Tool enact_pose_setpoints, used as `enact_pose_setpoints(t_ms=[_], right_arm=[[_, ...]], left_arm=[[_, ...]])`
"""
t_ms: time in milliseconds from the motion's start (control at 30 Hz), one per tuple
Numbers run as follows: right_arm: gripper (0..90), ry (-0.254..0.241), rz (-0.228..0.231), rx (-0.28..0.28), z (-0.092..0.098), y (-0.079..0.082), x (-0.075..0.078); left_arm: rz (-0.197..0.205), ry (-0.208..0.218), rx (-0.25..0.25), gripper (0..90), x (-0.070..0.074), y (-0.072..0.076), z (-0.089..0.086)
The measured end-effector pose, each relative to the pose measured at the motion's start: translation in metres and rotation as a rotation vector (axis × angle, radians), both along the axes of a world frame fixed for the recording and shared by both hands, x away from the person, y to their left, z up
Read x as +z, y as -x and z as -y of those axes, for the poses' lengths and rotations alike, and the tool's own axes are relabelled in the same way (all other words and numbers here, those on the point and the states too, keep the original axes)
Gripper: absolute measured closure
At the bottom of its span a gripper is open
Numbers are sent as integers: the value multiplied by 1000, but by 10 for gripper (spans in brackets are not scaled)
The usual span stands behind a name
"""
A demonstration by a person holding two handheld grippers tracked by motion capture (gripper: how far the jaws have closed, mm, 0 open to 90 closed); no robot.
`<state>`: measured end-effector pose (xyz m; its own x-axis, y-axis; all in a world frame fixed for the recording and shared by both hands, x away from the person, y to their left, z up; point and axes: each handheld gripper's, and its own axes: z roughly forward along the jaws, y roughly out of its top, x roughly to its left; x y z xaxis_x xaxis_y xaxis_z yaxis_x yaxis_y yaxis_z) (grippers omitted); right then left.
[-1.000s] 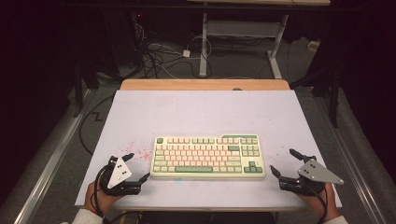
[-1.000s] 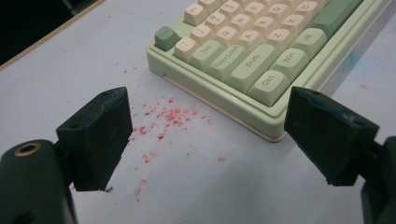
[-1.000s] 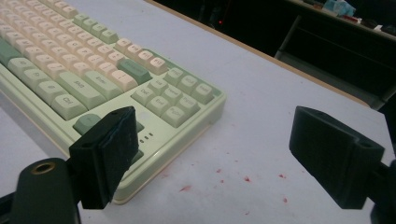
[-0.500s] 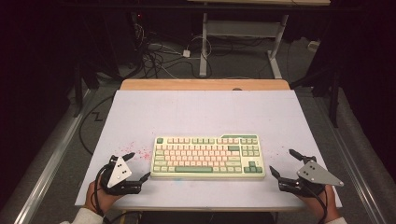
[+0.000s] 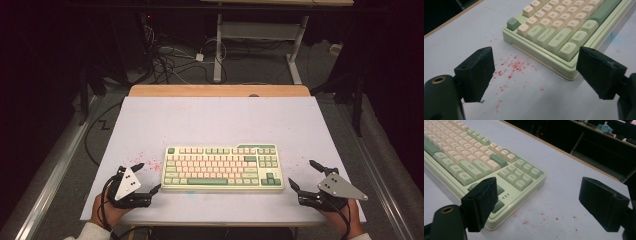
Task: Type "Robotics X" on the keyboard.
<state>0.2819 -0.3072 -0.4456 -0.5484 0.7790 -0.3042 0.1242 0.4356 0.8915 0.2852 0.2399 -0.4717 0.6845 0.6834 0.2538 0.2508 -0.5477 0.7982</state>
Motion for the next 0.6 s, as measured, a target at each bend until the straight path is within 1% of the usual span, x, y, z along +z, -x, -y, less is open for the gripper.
enact_pose_setpoints(t_ms=[200,400,500,600], right_arm=[[159,10,2,4,0,0,-1],[159,9,-5,7,0,-3,-2],[159,8,-6,8,-1,-4,-3],[159,6,-8,8,-1,-5,-3]], left_arm=[[-5,-1,3,145,-1,-2,1],[-9,-10,4,145,-1,-3,2],[-8,2,11,145,-1,-3,1],[-13,-3,12,145,-1,-3,1]])
